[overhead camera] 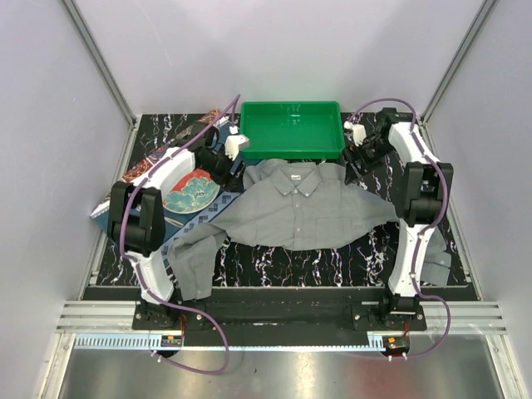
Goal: Pin the brooch onto the clothing
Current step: Pick up the crumpled clothing from the center of the board.
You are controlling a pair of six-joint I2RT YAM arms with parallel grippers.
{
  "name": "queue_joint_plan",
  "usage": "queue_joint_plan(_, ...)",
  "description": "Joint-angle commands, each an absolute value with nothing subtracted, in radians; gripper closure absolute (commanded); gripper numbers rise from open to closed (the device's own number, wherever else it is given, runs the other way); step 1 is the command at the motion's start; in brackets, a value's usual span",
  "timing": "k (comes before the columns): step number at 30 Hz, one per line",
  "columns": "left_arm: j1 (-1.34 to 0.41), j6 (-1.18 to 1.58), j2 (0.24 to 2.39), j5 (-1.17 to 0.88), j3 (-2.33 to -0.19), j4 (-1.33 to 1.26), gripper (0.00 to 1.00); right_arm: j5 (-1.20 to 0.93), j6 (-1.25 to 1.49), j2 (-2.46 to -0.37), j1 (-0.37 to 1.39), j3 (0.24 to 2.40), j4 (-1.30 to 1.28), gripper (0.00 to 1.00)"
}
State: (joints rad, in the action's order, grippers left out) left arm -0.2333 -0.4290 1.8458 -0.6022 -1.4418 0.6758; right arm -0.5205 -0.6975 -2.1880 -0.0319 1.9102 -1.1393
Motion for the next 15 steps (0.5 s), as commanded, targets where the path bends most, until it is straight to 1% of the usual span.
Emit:
queue_joint_plan(1,-0.264,-0.394,1.884,-0.555,-1.502,0.635,0.21,-0.492,-0.663,-2.253,-0.008,1.993,-1.108,0.10)
queue_joint_plan(6,-0.275,-0.388,1.927,-0.528,-1.512,0.630,0.19,-0.476,-0.663,-2.315,-0.006,2.008,-1.101,0.12)
queue_joint_plan(7,-0.276,-0.387,1.942,-0.519,-1.516,0.629,0.18,-0.477,-0.669,-2.318,-0.006,1.999,-1.104,0.15)
queue_joint_plan(10,-0.287,-0.391,1.960,-0.497,-1.520,0.630,0.17,-0.492,-0.692,-2.297,-0.006,1.953,-1.111,0.19)
queue_joint_plan(11,-0.294,-0.394,1.965,-0.499,-1.520,0.630,0.17,-0.497,-0.696,-2.292,-0.006,1.939,-1.111,0.23)
queue_joint_plan(15,-0.313,-0.403,1.982,-0.514,-1.517,0.643,0.19,-0.503,-0.700,-2.278,-0.006,1.888,-1.094,0.30)
